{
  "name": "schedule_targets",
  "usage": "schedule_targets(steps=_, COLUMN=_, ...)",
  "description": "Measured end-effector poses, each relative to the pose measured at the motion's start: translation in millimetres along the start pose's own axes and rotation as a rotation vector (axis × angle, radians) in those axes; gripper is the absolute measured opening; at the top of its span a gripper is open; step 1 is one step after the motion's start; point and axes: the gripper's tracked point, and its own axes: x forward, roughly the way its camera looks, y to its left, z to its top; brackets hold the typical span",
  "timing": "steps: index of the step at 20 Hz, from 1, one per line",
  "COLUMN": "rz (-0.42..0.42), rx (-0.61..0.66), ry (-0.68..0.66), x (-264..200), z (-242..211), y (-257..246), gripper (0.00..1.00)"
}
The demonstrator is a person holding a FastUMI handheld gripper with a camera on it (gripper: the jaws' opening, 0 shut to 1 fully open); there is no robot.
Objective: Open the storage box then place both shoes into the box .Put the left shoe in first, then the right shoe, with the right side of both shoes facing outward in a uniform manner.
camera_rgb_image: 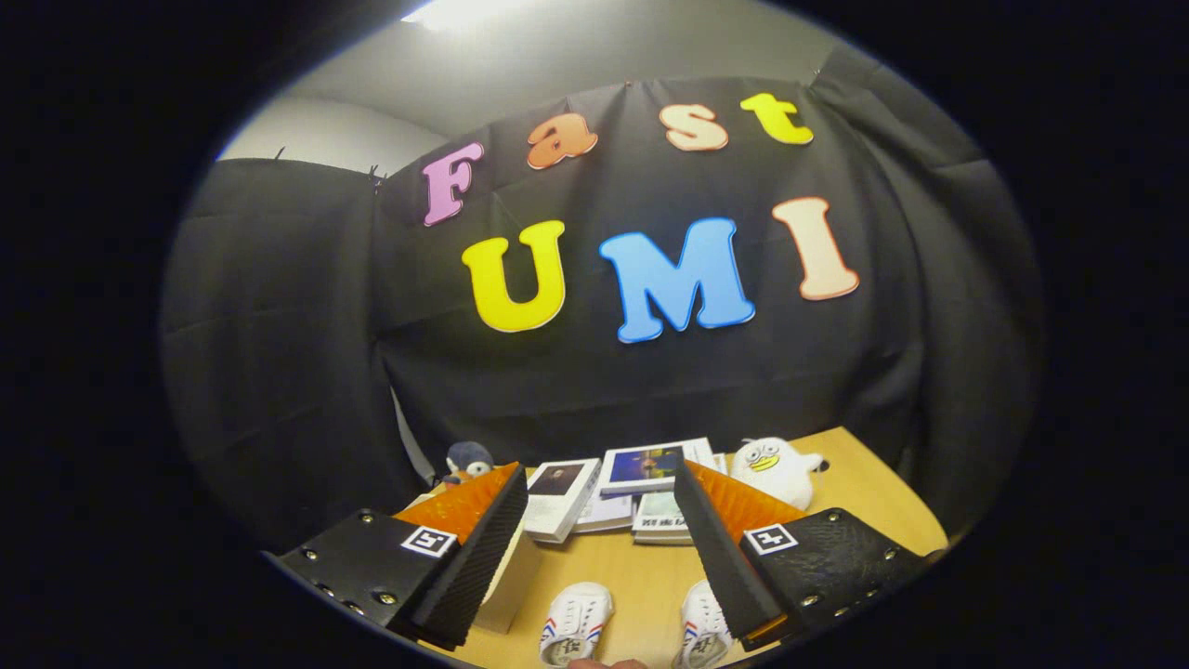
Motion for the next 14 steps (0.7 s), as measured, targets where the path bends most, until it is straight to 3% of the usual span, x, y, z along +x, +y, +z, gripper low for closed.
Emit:
schedule_targets(steps=7, rz=0.271, rx=0.13, ry=0.255, x=41, z=-78, y=61, gripper=0.97)
schedule_targets(steps=14, rz=0.425, rx=0.256, ry=0.511, x=75, z=-162, y=97, gripper=0.97)
